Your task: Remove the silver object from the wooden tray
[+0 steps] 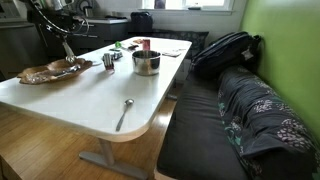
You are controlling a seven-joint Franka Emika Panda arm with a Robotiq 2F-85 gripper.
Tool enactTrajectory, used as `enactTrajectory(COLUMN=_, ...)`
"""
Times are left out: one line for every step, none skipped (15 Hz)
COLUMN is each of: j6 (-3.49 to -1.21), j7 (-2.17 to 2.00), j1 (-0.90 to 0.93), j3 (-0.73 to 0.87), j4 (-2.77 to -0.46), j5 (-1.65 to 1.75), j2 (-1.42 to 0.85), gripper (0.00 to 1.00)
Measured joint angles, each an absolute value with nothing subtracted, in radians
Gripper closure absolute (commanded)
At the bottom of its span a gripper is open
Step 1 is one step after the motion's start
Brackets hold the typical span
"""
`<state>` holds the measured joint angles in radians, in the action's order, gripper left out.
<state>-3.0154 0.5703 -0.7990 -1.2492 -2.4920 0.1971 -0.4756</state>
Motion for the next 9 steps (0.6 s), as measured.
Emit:
enactTrajectory(j6=-2.998, j7=0.561, j1=-0.861, j3=-1.302, j4=-2.512, j5=0.197, j2=-0.456, gripper=0.99)
enactTrajectory(j6=-2.987, j7=0.544, j1=-0.929, j3=-1.356, j4=-2.535, j5=0.196, j2=-0.429, gripper=0.99)
enactTrajectory(j6=-2.983, j7=0.521, j1=-1.004, j3=-1.414, j4=-2.561, j5=0.196, j2=-0.396, gripper=0.99)
enactTrajectory(j6=-2.983, j7=0.495, j1=-1.082, j3=-1.475, j4=-2.585, j5=0.196, j2=-0.361, gripper=0.99)
enactTrajectory(j6=-2.982, j7=0.469, j1=-1.159, j3=-1.535, j4=-2.605, j5=0.196, j2=-0.328, gripper=0.99)
enactTrajectory(j6=-2.983, j7=0.442, j1=-1.236, j3=-1.595, j4=-2.620, j5=0.196, j2=-0.299, gripper=0.99)
enactTrajectory(j6=-2.983, j7=0.414, j1=-1.309, j3=-1.651, j4=-2.632, j5=0.197, j2=-0.273, gripper=0.99)
enactTrajectory(j6=-2.983, j7=0.386, j1=-1.384, j3=-1.707, j4=-2.640, j5=0.201, j2=-0.250, gripper=0.99)
enactTrajectory(j6=-2.983, j7=0.359, j1=-1.459, j3=-1.760, j4=-2.646, j5=0.207, j2=-0.231, gripper=0.99)
